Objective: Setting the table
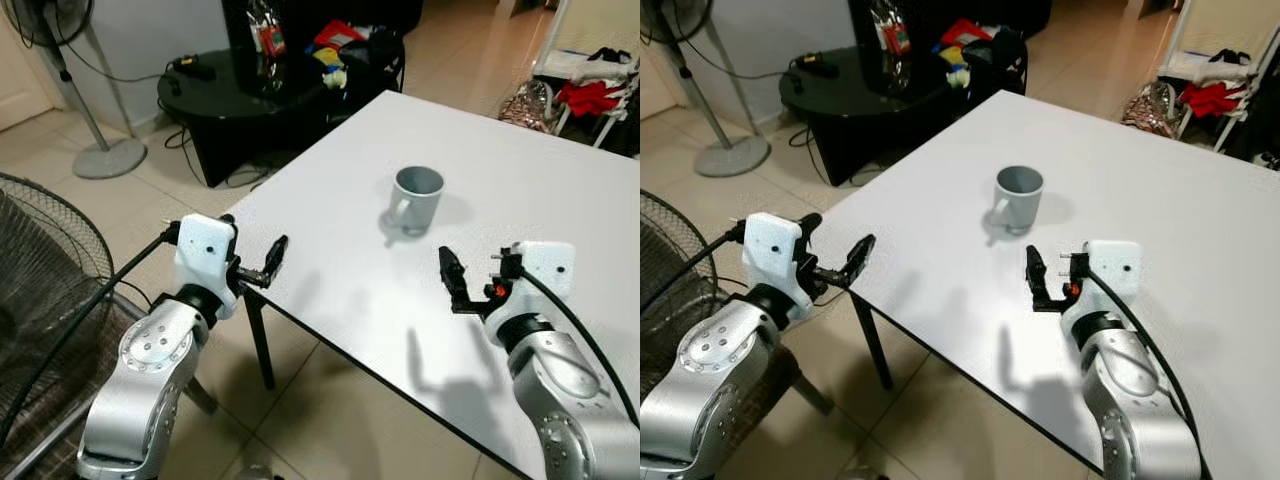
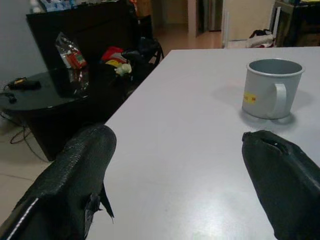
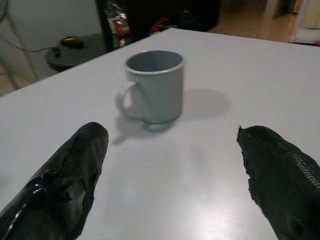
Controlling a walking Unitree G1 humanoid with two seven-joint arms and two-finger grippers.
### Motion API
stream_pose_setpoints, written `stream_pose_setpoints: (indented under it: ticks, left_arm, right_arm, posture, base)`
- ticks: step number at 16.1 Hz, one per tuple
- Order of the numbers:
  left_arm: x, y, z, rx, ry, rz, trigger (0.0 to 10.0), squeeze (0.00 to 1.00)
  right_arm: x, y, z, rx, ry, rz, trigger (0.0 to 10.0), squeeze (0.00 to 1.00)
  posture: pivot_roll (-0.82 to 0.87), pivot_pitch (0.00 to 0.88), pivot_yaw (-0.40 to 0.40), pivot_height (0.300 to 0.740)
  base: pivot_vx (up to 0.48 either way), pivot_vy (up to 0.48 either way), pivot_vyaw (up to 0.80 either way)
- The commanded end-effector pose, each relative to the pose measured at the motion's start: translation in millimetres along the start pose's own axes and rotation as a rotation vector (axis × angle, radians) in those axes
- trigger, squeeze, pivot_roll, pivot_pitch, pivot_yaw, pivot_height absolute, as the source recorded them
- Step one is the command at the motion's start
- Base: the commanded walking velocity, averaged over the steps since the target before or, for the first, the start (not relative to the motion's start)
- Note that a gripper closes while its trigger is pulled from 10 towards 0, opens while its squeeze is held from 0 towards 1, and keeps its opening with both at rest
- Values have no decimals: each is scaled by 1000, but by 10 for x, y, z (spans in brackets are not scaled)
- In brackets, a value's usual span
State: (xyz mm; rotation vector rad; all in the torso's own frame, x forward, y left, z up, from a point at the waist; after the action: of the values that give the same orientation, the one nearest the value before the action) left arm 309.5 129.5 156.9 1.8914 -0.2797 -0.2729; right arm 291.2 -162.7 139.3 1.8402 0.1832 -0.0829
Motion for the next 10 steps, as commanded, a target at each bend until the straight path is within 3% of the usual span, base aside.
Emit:
stream_pose_setpoints:
  ticks: [1,2,10]
  left_arm:
    - [-2,0,-7,8,4,-5,10000,0]
    - [16,-18,6,35,-4,-18,10000,0]
    - [-7,-31,19,41,-4,-26,10000,0]
  right_arm:
    - [-2,-1,-108,-44,59,-4,10000,0]
    - [4,-37,-195,-73,107,-21,10000,0]
    - [-35,-104,-186,-42,140,-47,10000,0]
  posture:
    - [120,0,64,740]
    - [118,0,68,740]
    - [130,0,72,740]
  base:
    - [0,0,800]
    - [0,0,800]
    - [0,0,800]
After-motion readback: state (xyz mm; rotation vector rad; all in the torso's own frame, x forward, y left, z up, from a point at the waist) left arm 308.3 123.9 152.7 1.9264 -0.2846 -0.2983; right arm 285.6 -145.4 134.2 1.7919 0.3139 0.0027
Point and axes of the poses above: a point about 5 cm out from each wrist's last joint towards the gripper, its own x axis pointing out of the wrist towards the gripper, its own y axis along the axis of the wrist's last joint, z = x × y, the point moved 6 cm from there along x, pointing out of the wrist towards the gripper, and after that the axes turned 13 degrees about x, right-handed, at the moved point
